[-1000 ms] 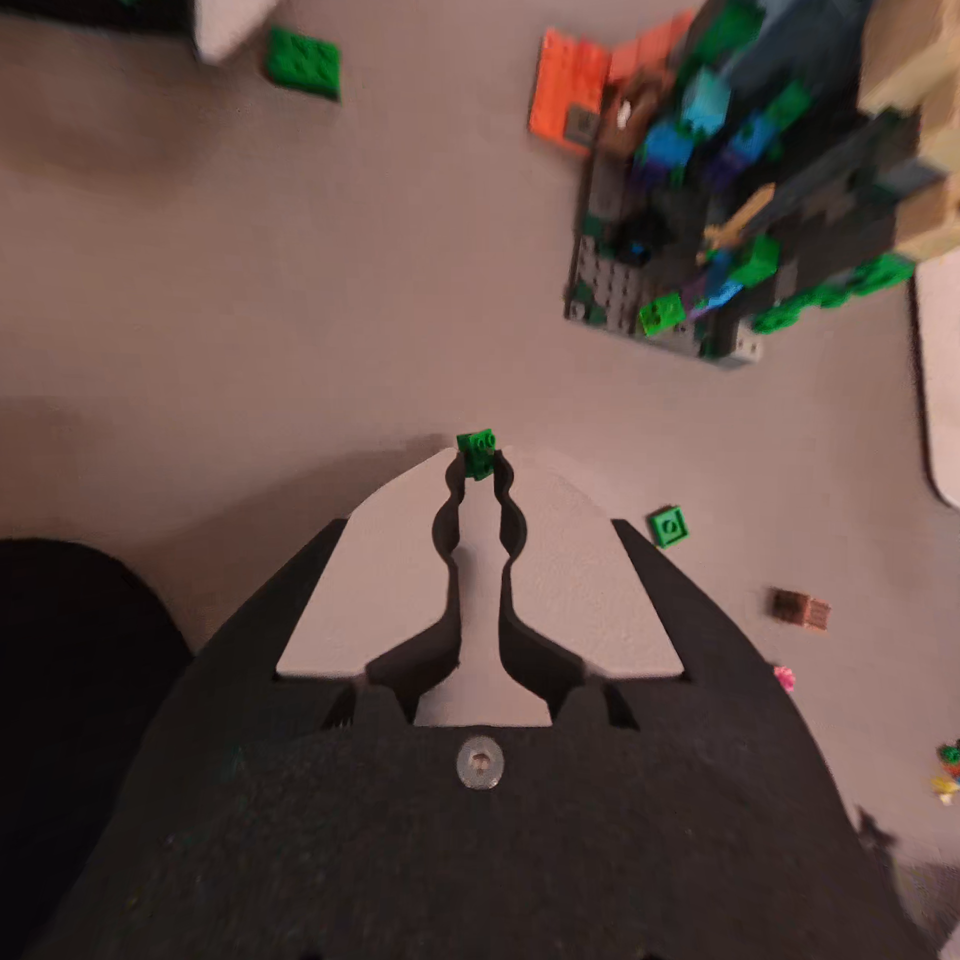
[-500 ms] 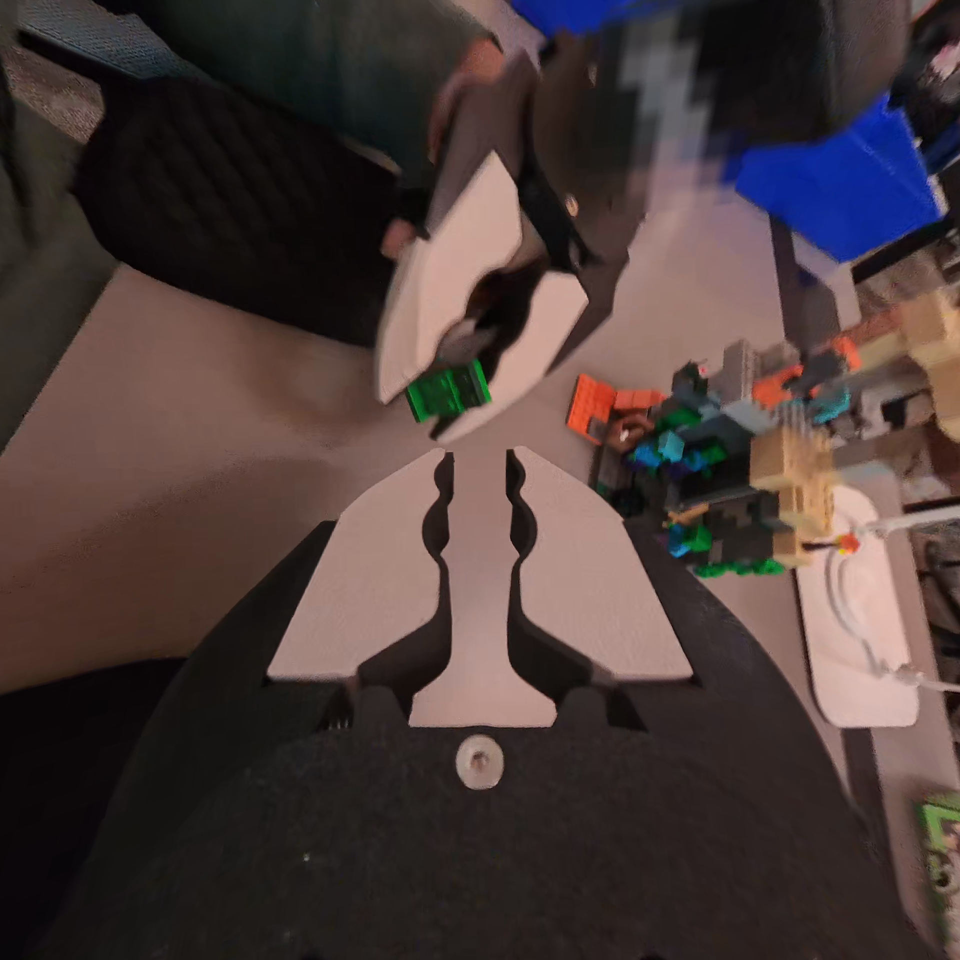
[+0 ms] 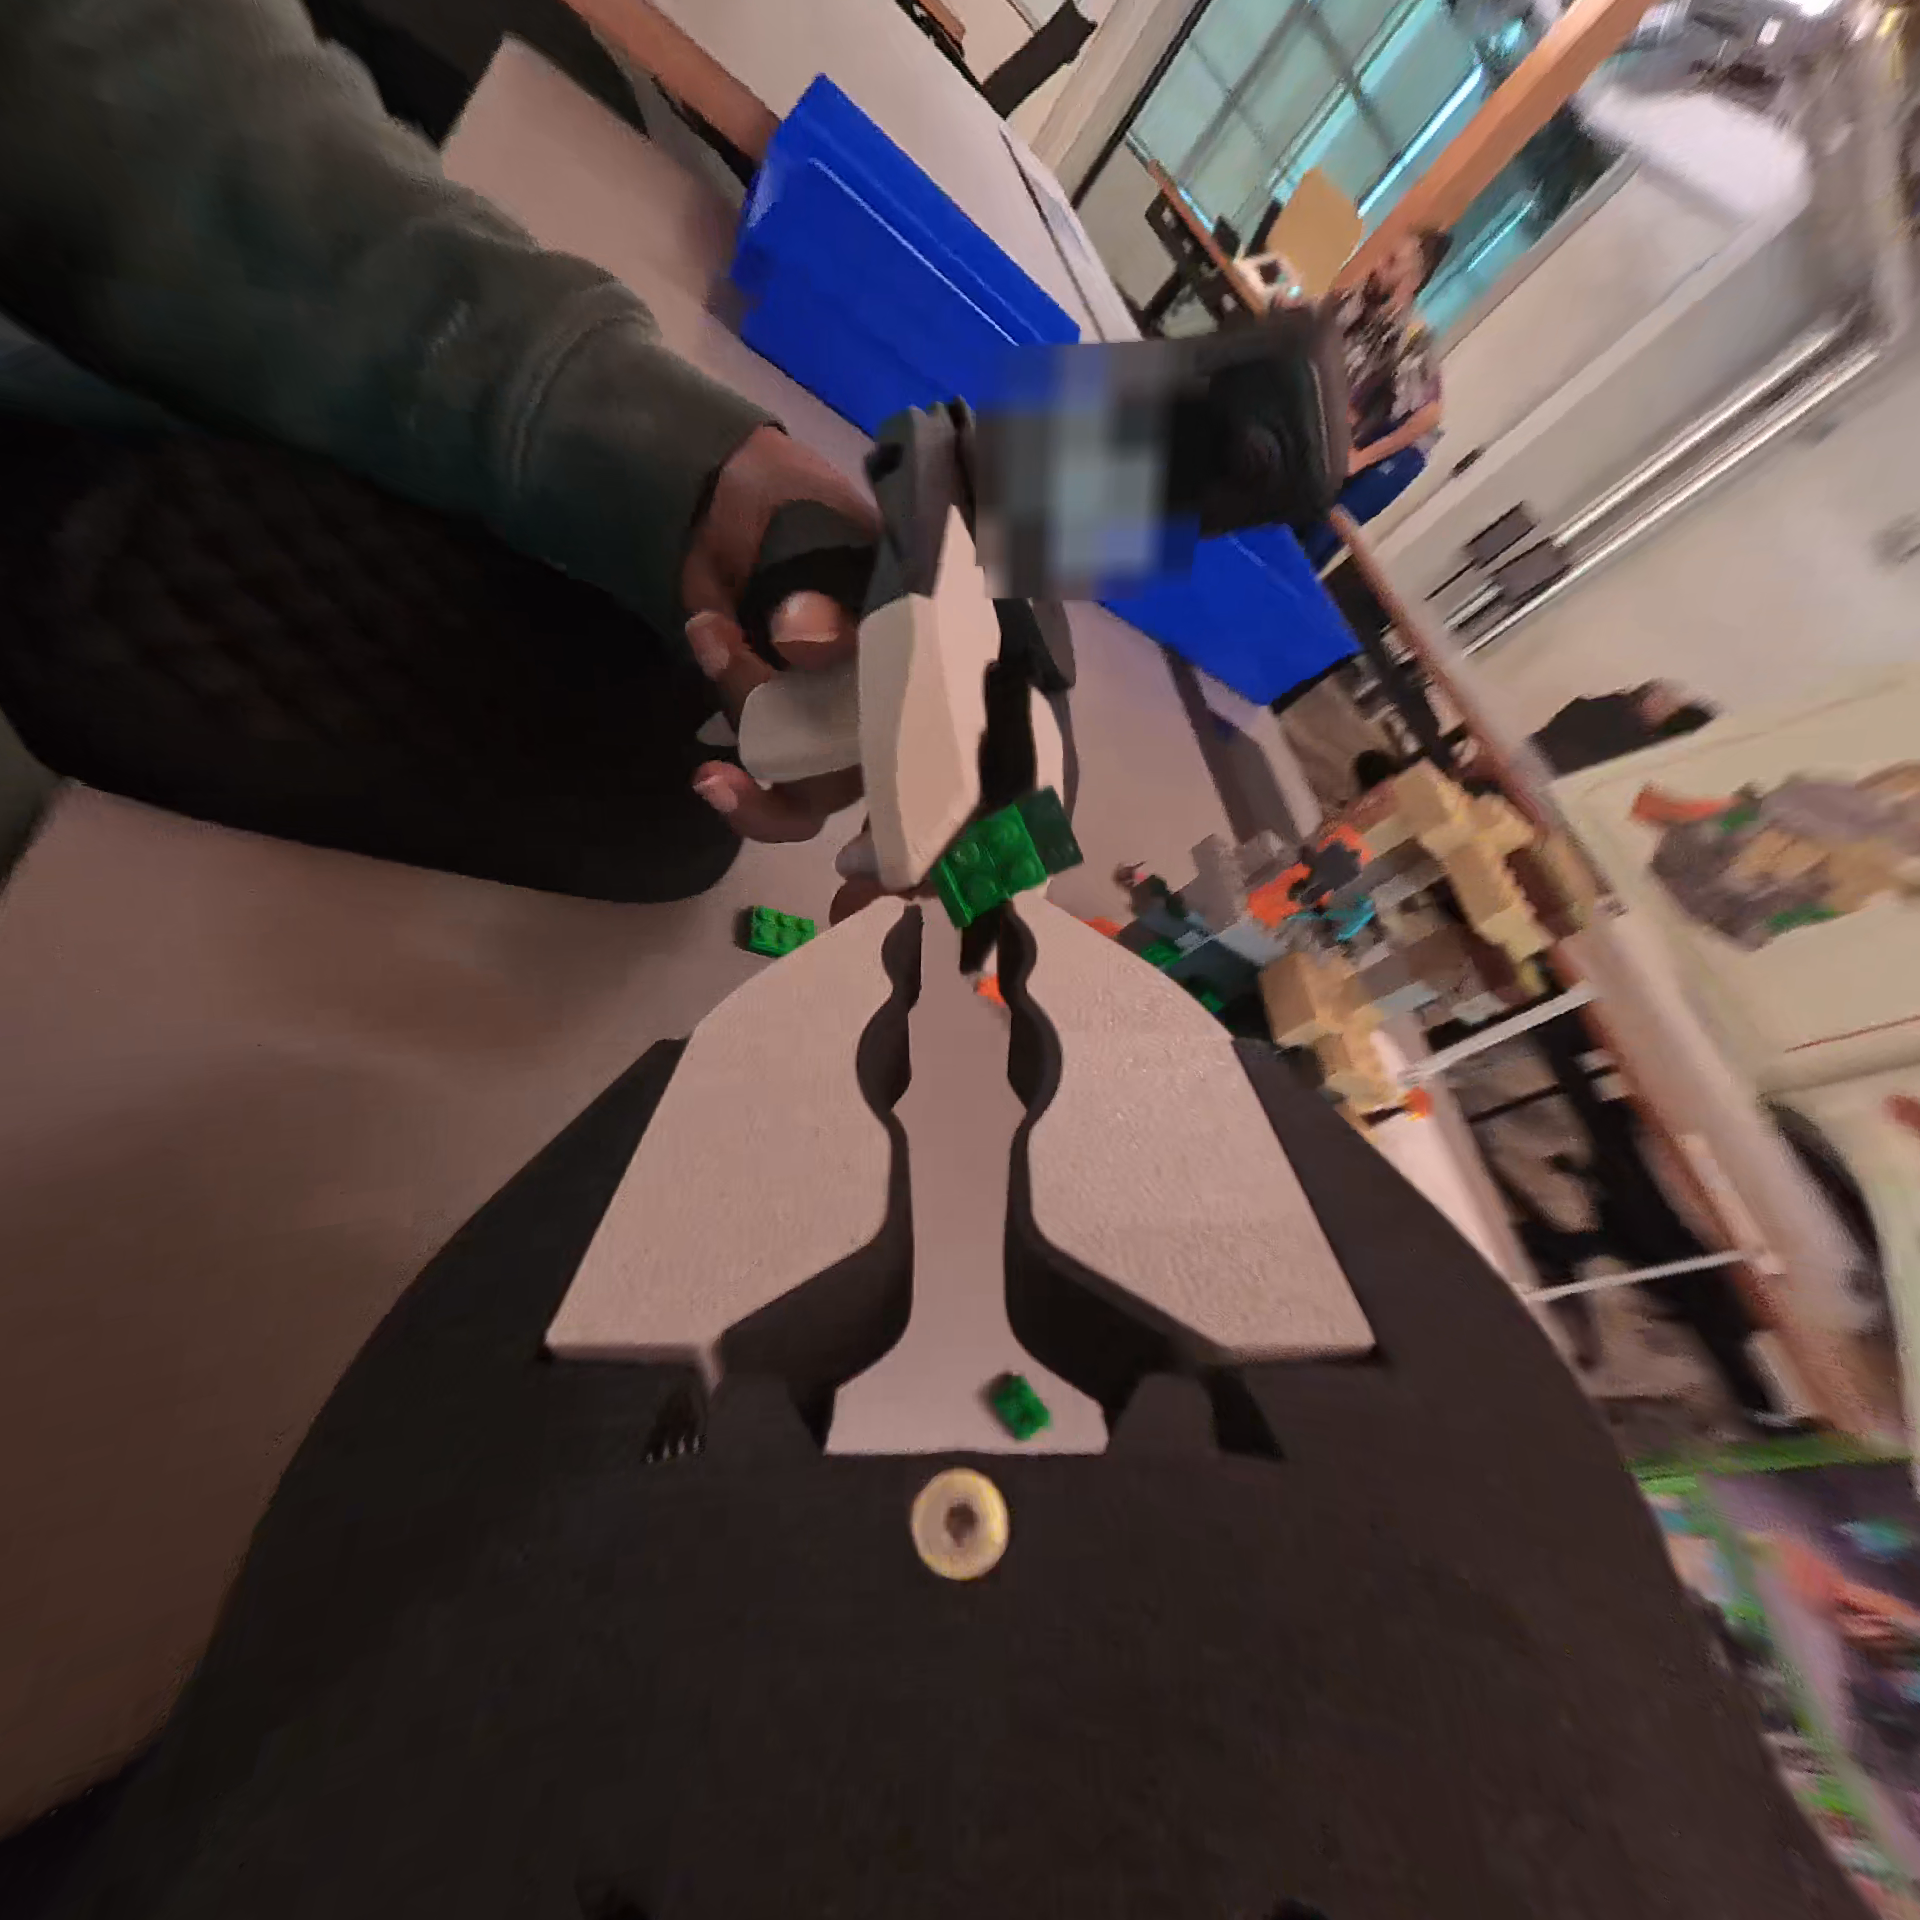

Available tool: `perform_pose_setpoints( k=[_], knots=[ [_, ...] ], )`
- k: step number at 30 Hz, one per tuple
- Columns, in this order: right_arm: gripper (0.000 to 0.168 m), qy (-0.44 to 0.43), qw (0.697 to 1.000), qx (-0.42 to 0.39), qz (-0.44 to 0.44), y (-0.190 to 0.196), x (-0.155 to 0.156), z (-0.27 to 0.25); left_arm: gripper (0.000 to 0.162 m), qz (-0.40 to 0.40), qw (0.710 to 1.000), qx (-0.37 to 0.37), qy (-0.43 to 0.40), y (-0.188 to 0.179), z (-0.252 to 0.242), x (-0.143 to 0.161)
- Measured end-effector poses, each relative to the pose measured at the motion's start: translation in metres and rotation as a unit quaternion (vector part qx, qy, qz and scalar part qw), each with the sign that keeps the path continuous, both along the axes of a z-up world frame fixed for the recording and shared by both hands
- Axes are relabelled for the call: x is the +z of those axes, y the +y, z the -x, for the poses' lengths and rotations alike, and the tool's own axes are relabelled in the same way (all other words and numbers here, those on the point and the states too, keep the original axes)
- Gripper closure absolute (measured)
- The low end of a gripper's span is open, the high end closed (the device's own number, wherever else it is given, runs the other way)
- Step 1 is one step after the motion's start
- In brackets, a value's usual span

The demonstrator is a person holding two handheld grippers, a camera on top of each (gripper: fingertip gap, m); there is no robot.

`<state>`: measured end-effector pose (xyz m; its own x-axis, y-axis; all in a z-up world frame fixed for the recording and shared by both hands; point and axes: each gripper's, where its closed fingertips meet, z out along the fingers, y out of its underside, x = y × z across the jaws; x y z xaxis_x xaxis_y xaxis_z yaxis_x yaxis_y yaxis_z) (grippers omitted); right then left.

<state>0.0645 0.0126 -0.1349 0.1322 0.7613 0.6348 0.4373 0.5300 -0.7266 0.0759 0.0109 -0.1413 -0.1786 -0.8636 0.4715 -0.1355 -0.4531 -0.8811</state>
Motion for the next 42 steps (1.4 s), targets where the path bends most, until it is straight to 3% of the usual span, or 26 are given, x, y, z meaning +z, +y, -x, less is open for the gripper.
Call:
perform_pose_setpoints(
  k=[7,12,15,21,28,36,38,42],
  knots=[
    [0.160,-0.051,0.995,0.021,-0.081,-0.008,-0.001,0.006,0.139,0.039,0.999,-0.017,-0.015,-0.007,-0.003,0.004],
    [0.162,-0.052,0.995,0.085,0.001,-0.020,0.003,0.005,0.135,0.047,0.997,-0.039,-0.037,-0.015,-0.004,0.010],
    [0.168,-0.059,0.989,0.130,0.042,-0.029,0.005,0.004,0.129,0.077,0.991,-0.094,-0.056,-0.026,0.000,0.016],
    [0.168,-0.083,0.987,0.132,0.050,-0.026,0.004,0.002,0.140,0.108,0.989,-0.085,-0.058,-0.019,0.001,0.012],
    [0.168,-0.122,0.980,0.132,0.090,-0.041,-0.028,-0.001,0.162,0.089,0.994,-0.020,-0.062,0.005,0.011,0.012],
    [0.168,-0.208,0.933,0.206,0.209,-0.102,-0.077,-0.014,0.157,0.013,1.000,0.010,0.005,-0.002,0.008,-0.007],
    [0.147,-0.238,0.919,0.216,0.228,-0.115,-0.090,-0.014,0.154,-0.002,1.000,0.013,0.018,-0.003,0.007,-0.011],
    [0.142,-0.266,0.910,0.227,0.223,-0.125,-0.108,-0.008,0.150,-0.022,0.999,0.007,0.036,-0.009,0.006,-0.016]
  ],
)
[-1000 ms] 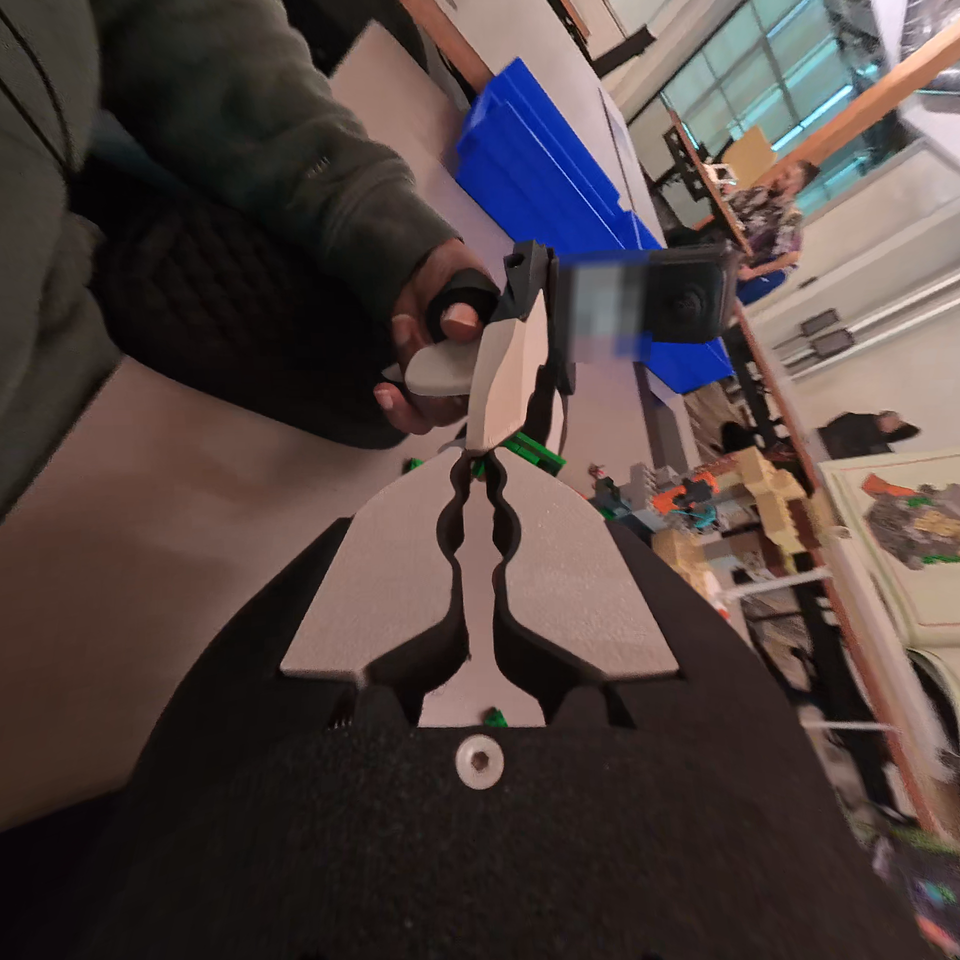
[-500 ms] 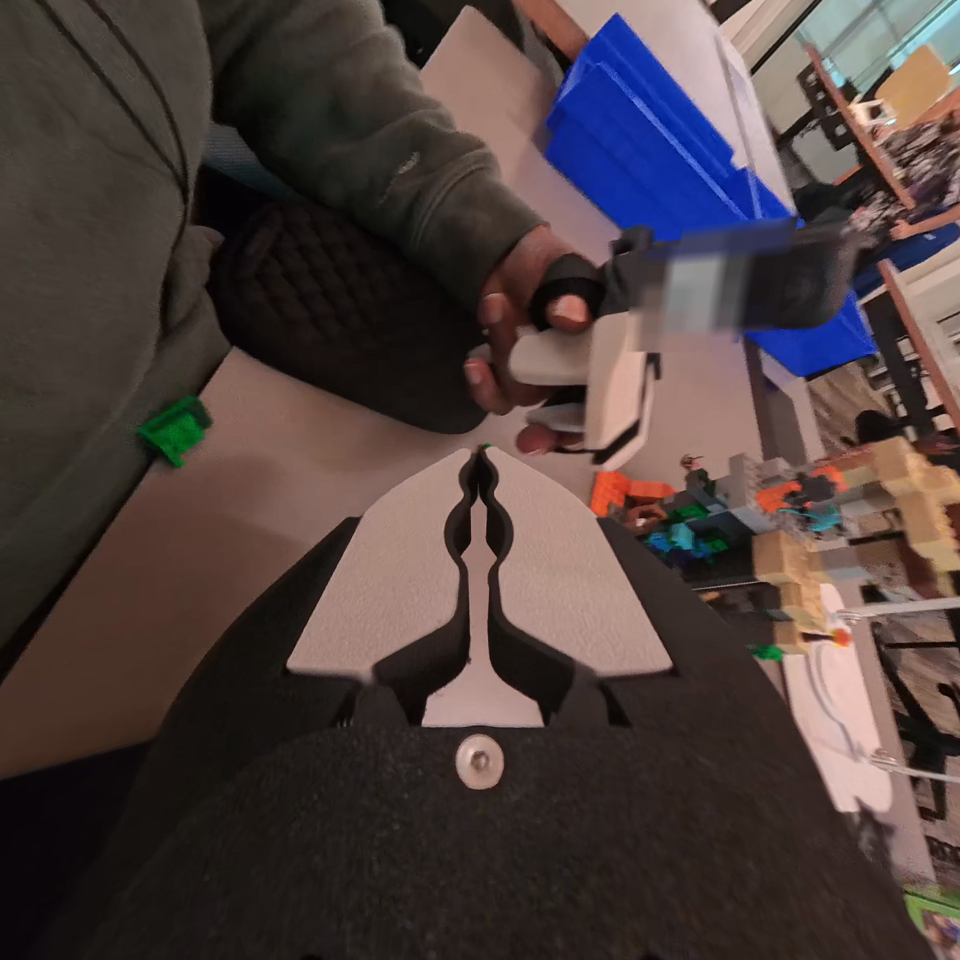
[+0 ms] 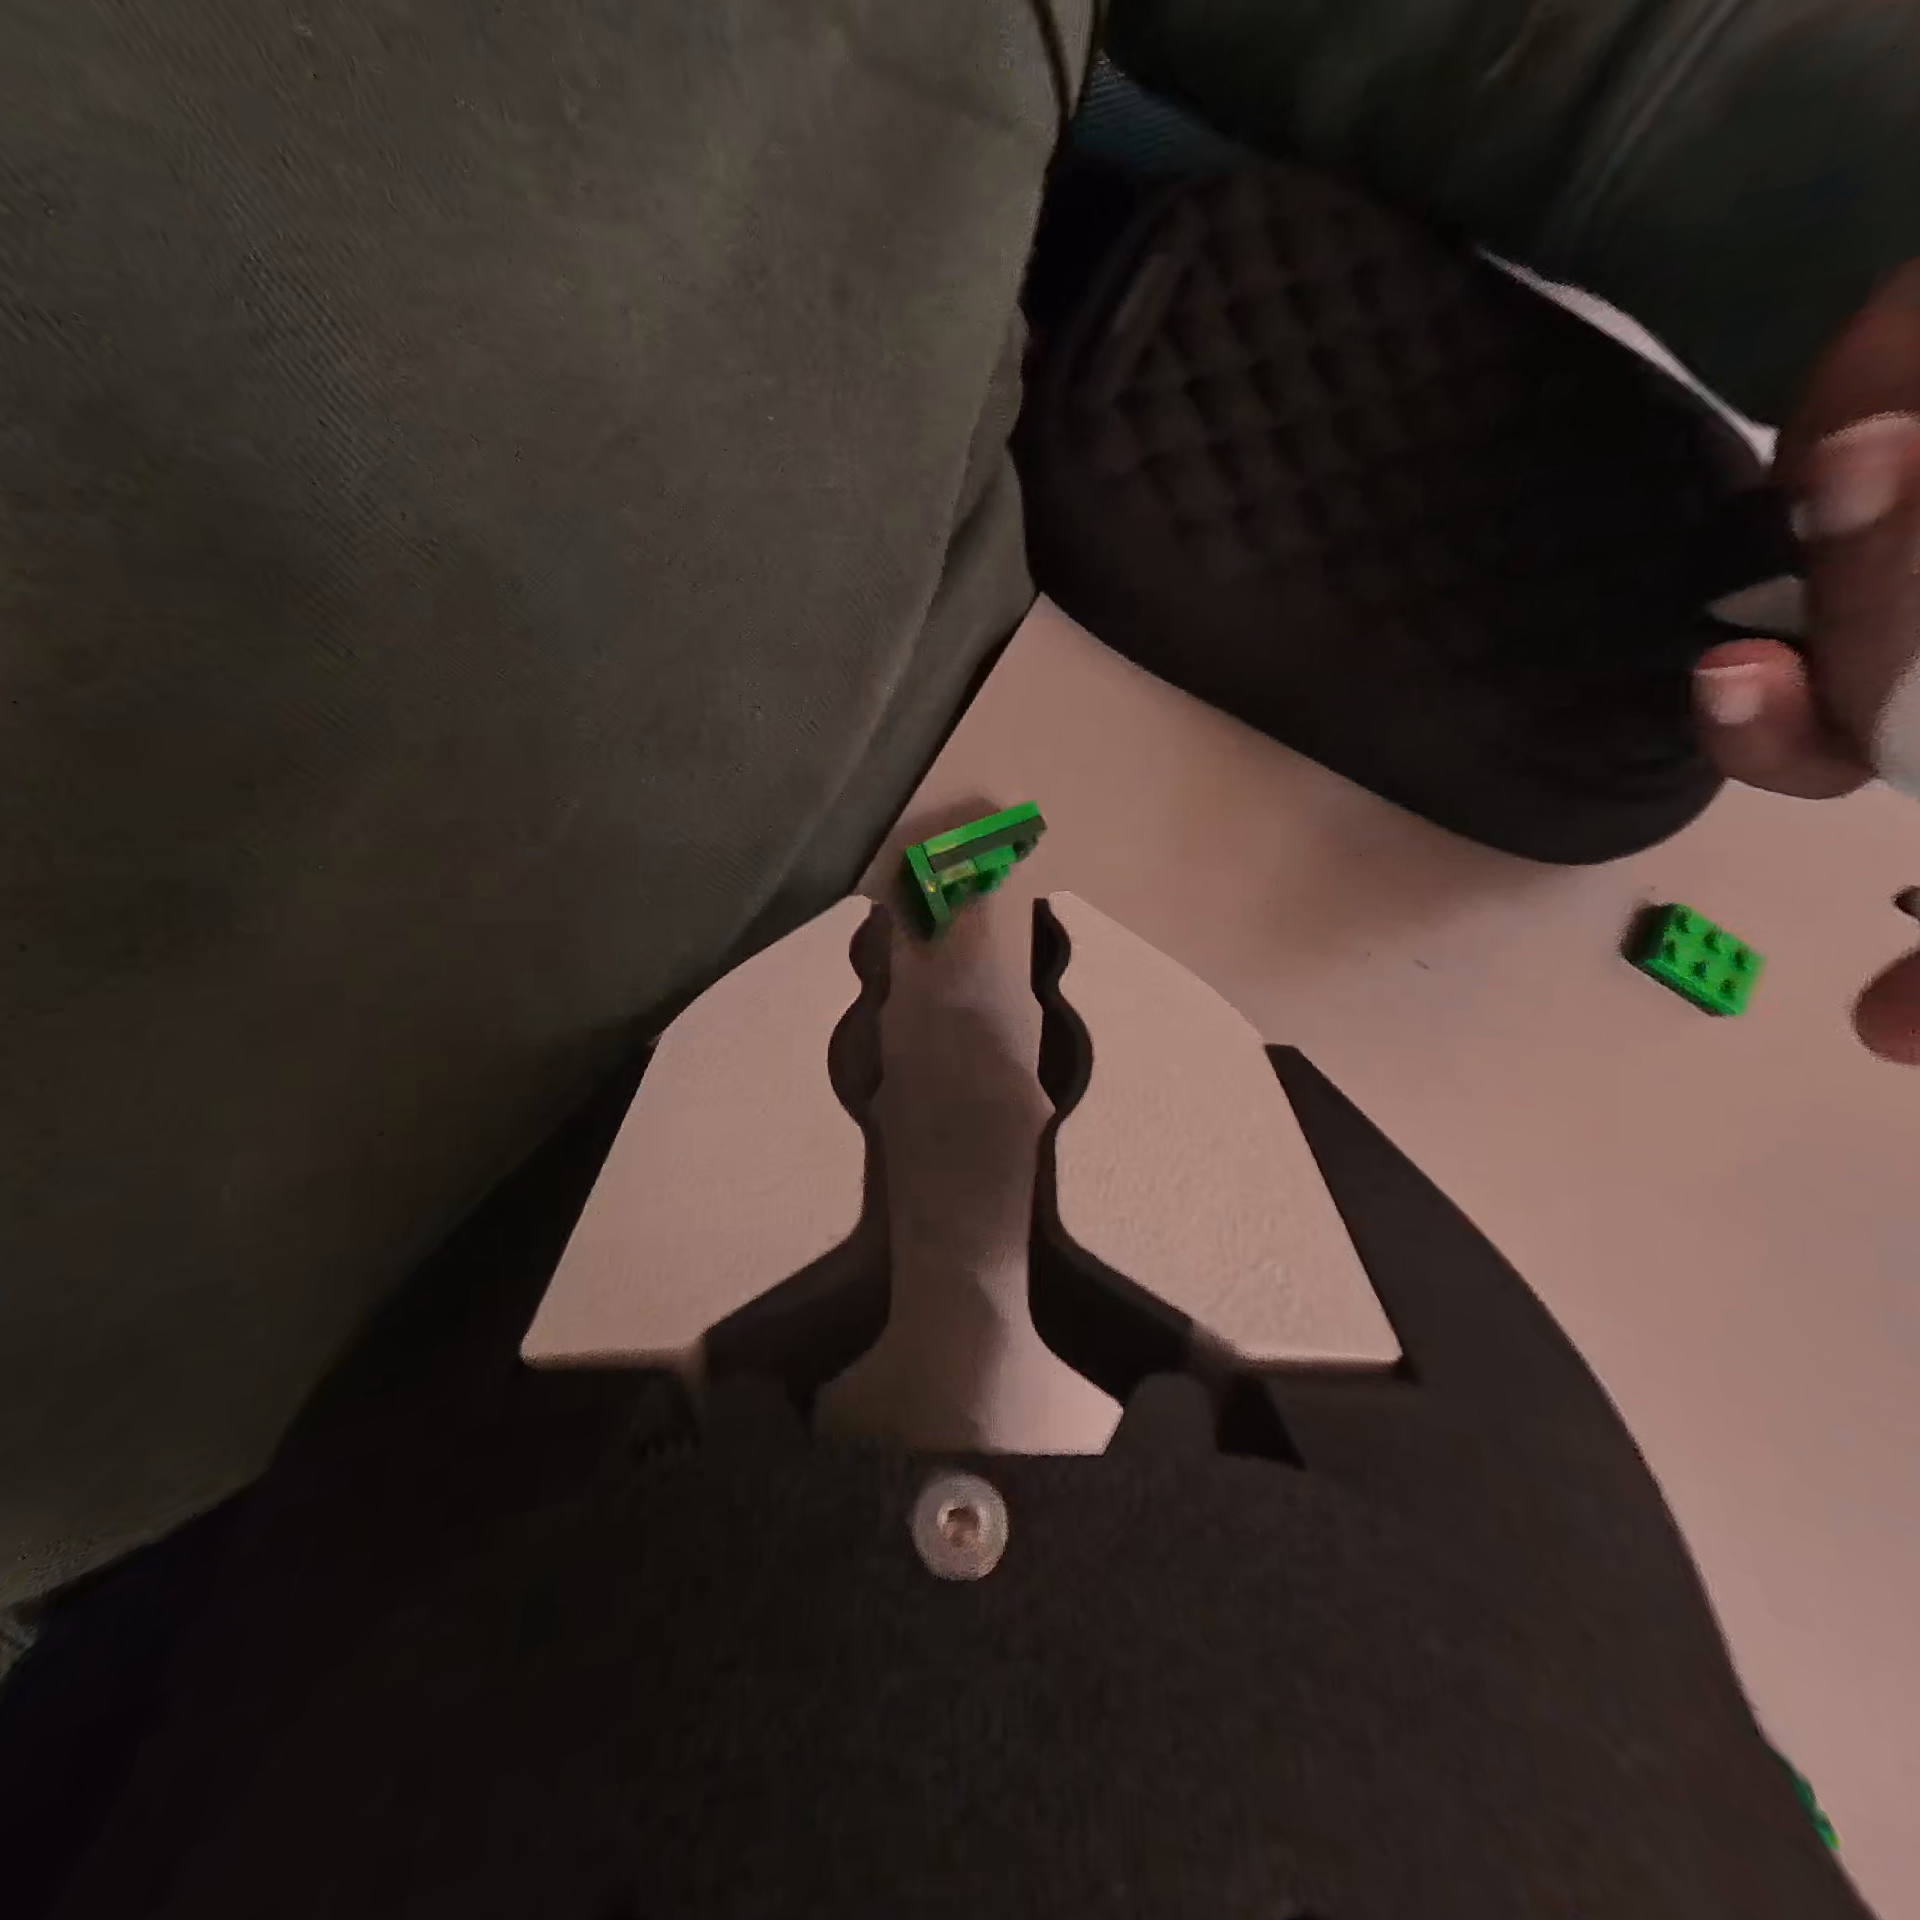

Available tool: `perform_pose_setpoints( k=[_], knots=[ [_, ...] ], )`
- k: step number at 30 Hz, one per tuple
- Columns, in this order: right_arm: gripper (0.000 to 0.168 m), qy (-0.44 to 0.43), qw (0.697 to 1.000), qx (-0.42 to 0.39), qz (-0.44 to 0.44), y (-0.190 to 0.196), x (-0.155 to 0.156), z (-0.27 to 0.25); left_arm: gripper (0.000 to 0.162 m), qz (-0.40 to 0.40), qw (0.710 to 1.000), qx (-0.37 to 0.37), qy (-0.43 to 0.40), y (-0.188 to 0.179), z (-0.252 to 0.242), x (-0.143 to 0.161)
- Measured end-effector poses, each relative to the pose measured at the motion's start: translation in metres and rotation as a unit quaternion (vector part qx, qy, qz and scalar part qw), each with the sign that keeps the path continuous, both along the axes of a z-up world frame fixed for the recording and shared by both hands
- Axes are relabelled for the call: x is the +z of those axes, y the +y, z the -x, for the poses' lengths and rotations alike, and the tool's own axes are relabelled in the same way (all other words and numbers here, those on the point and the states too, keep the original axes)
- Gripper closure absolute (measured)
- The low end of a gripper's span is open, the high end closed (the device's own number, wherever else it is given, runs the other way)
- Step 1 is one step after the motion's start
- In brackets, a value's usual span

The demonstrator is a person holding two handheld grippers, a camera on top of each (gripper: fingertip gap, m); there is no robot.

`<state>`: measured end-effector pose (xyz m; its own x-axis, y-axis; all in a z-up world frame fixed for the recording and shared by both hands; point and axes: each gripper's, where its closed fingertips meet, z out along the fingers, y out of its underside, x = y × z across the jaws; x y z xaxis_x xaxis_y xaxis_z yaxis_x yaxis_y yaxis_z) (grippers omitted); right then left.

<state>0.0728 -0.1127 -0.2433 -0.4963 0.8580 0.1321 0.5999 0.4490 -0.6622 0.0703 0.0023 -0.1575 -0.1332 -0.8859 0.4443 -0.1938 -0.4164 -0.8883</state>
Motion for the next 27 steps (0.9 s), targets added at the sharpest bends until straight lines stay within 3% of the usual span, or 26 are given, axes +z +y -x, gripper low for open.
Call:
perform_pose_setpoints(
  k=[4,8,16,18,22,27],
  knots=[
    [0.164,-0.001,1.000,0.008,-0.002,-0.001,-0.008,0.006,0.146,-0.026,0.999,-0.020,0.022,-0.014,0.001,-0.005],
    [0.165,0.011,1.000,0.004,0.001,0.005,-0.003,0.003,0.143,-0.069,0.994,-0.056,0.058,-0.037,0.008,-0.016],
    [0.165,0.069,0.997,0.011,-0.046,0.028,0.045,-0.007,0.125,-0.165,0.967,-0.135,0.137,-0.083,0.005,-0.047],
    [0.165,0.058,0.996,0.018,-0.061,0.031,0.048,-0.009,0.126,-0.176,0.966,-0.140,0.126,-0.087,-0.003,-0.043],
    [0.165,0.049,0.996,0.014,-0.066,0.038,0.051,-0.009,0.148,-0.193,0.966,-0.122,0.121,-0.079,-0.013,-0.038],
    [0.165,0.073,0.996,-0.049,-0.034,0.054,0.056,-0.008,0.149,-0.199,0.969,-0.079,0.122,-0.063,-0.013,-0.034]
  ],
)
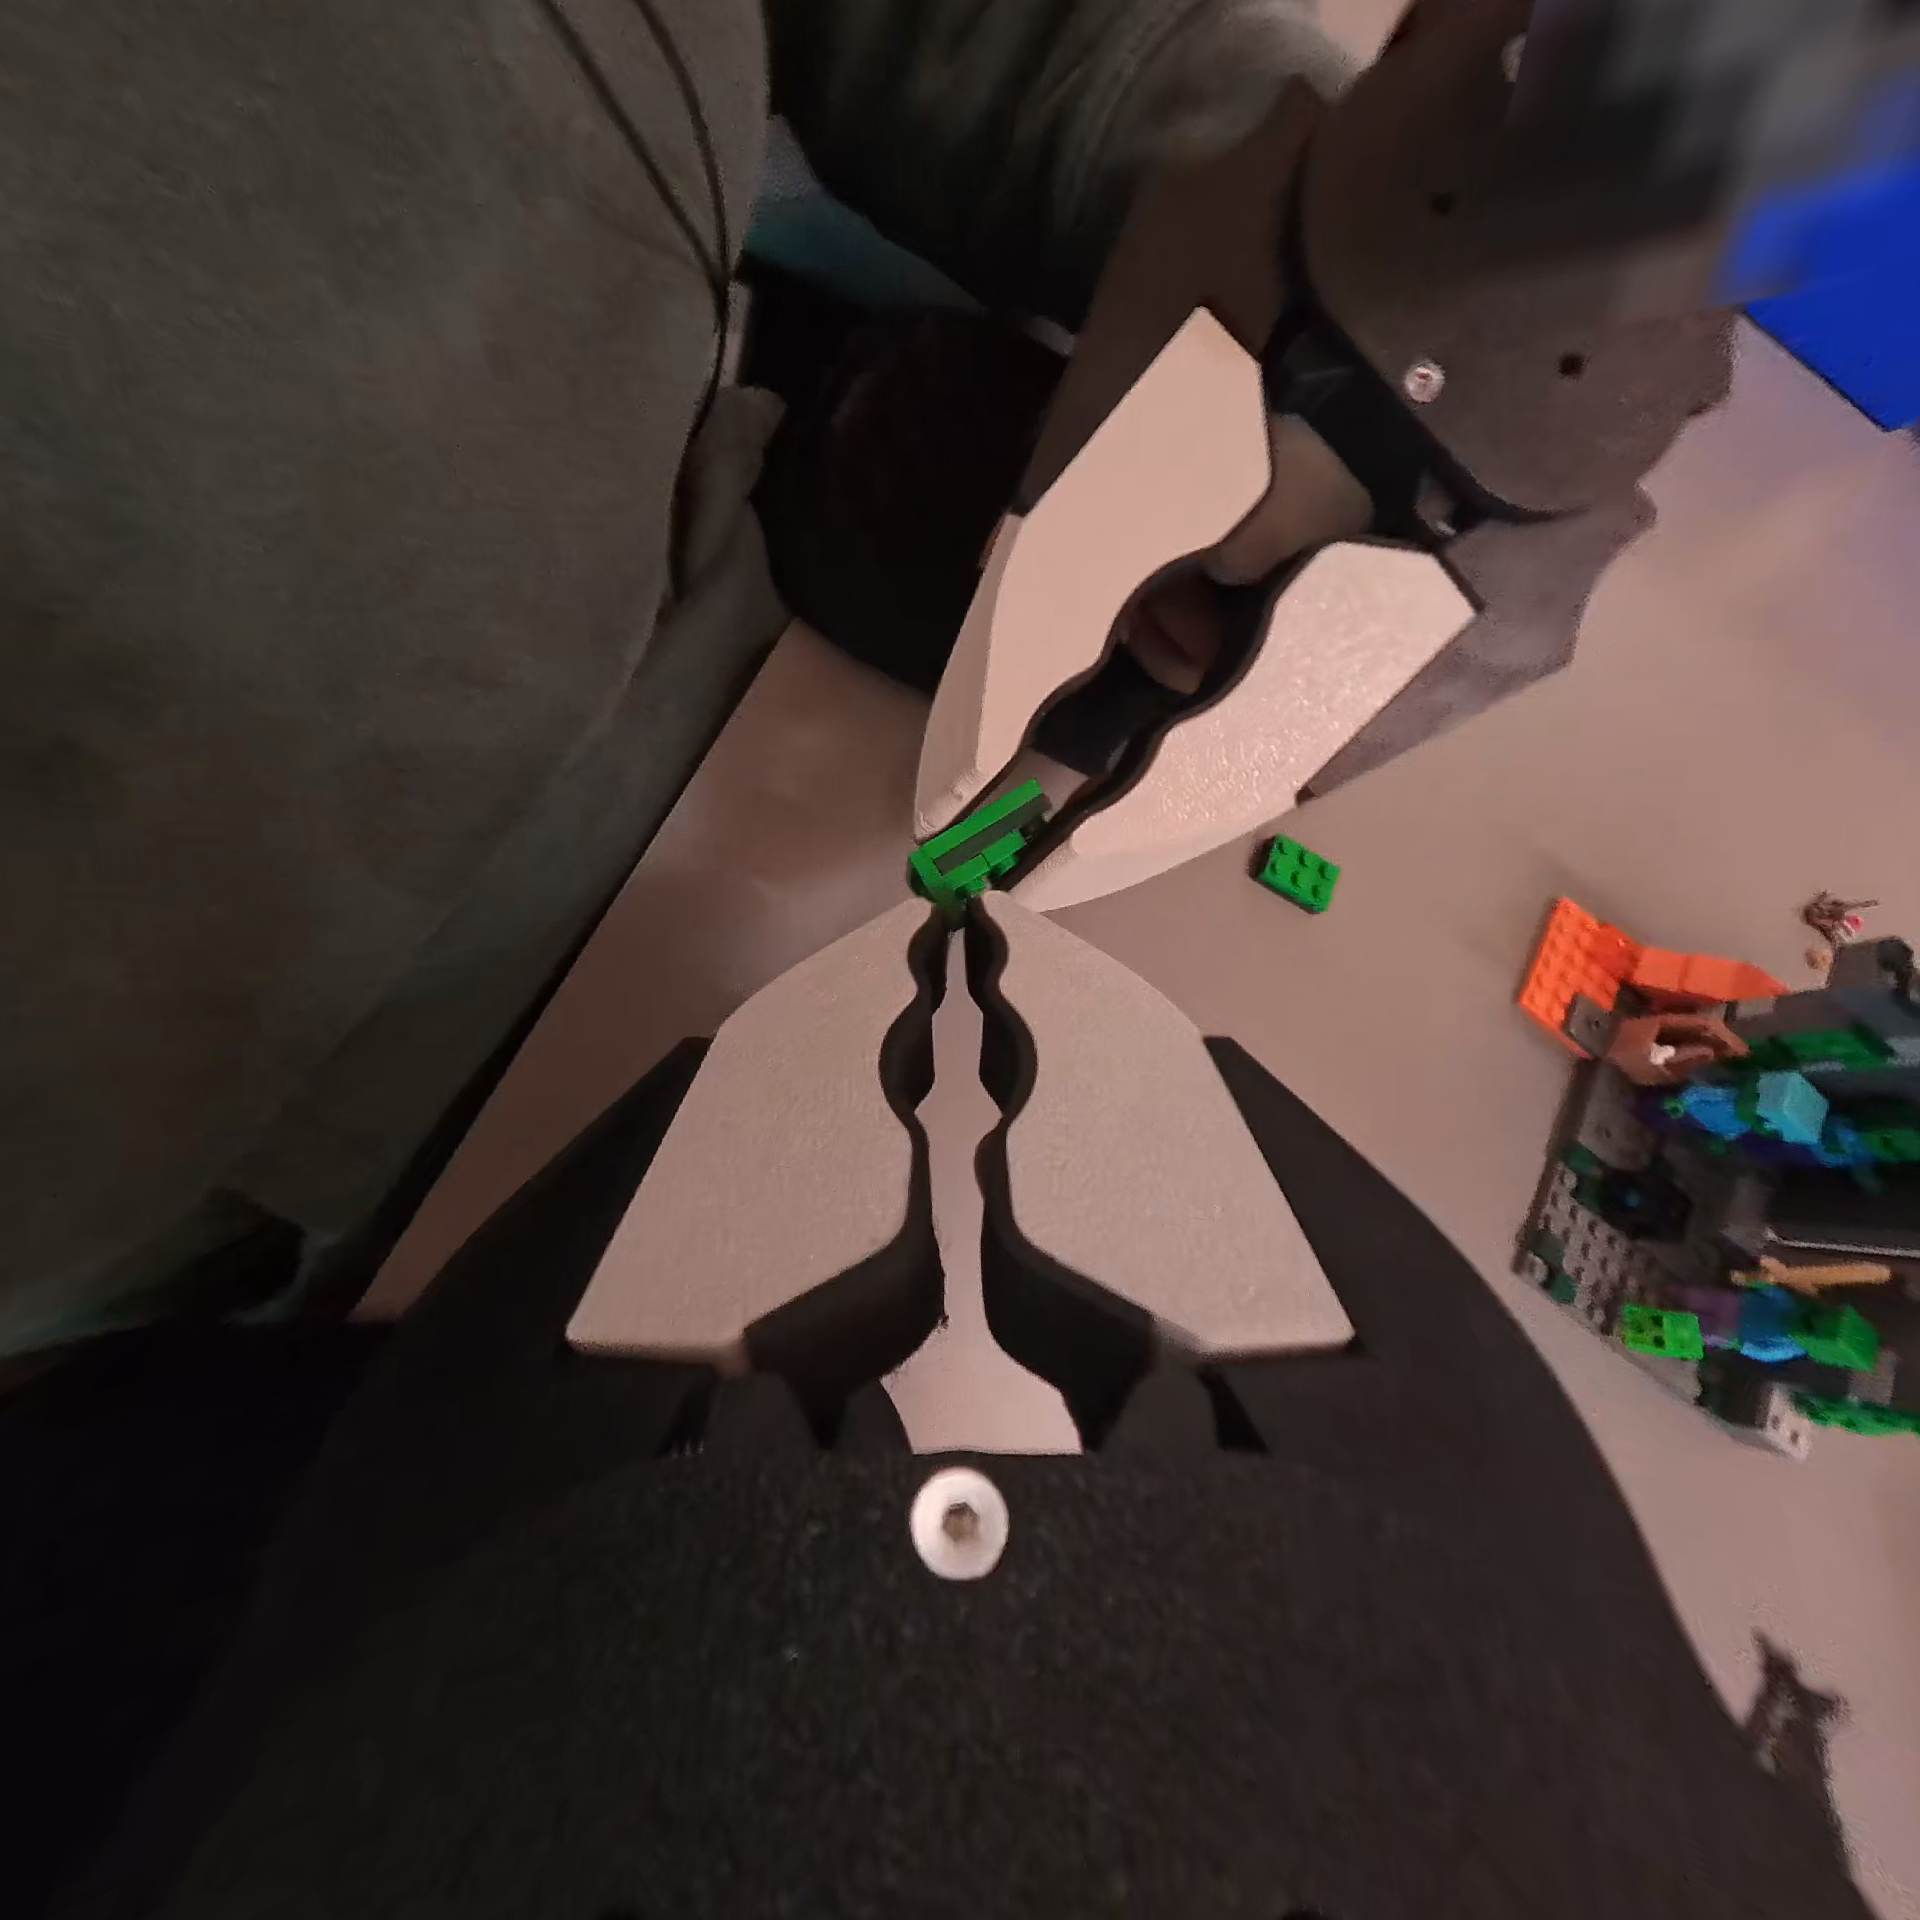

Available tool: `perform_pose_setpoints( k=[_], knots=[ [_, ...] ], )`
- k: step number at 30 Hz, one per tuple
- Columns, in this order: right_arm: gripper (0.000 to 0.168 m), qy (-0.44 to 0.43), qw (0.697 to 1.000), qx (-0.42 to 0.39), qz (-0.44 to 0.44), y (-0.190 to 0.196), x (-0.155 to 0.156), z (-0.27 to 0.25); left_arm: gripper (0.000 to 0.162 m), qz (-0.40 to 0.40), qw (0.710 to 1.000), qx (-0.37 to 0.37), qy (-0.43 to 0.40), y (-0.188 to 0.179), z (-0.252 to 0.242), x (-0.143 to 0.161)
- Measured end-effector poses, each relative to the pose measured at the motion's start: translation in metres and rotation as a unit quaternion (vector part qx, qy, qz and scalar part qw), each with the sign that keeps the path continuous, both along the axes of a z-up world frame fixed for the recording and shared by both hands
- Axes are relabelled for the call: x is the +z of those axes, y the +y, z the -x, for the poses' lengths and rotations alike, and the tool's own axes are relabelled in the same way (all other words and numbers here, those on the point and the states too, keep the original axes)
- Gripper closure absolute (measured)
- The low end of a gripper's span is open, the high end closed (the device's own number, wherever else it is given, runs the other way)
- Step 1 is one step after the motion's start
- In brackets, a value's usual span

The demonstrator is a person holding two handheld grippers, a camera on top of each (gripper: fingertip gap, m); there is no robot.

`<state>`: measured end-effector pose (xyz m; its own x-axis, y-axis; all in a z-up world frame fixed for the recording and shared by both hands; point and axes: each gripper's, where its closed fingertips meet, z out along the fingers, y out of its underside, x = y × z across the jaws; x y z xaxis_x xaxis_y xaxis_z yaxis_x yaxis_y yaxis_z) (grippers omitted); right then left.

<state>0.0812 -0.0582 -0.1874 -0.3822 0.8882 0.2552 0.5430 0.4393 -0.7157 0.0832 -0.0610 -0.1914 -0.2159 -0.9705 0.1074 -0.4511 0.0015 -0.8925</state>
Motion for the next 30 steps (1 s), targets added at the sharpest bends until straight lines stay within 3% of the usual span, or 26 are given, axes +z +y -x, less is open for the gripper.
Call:
perform_pose_setpoints(
  k=[15,25,30],
  knots=[
    [0.166,0.037,0.994,-0.103,0.014,0.031,-0.008,-0.008,0.149,0.004,0.998,0.067,0.001,0.028,-0.006,-0.007],
    [0.162,0.019,1.000,-0.017,-0.006,0.009,0.000,-0.005,0.150,0.076,0.997,-0.018,-0.014,0.008,-0.006,0.003],
    [0.160,0.004,1.000,-0.009,-0.003,0.009,0.009,-0.004,0.150,0.126,0.990,-0.026,-0.049,0.008,-0.007,0.012]
  ],
)
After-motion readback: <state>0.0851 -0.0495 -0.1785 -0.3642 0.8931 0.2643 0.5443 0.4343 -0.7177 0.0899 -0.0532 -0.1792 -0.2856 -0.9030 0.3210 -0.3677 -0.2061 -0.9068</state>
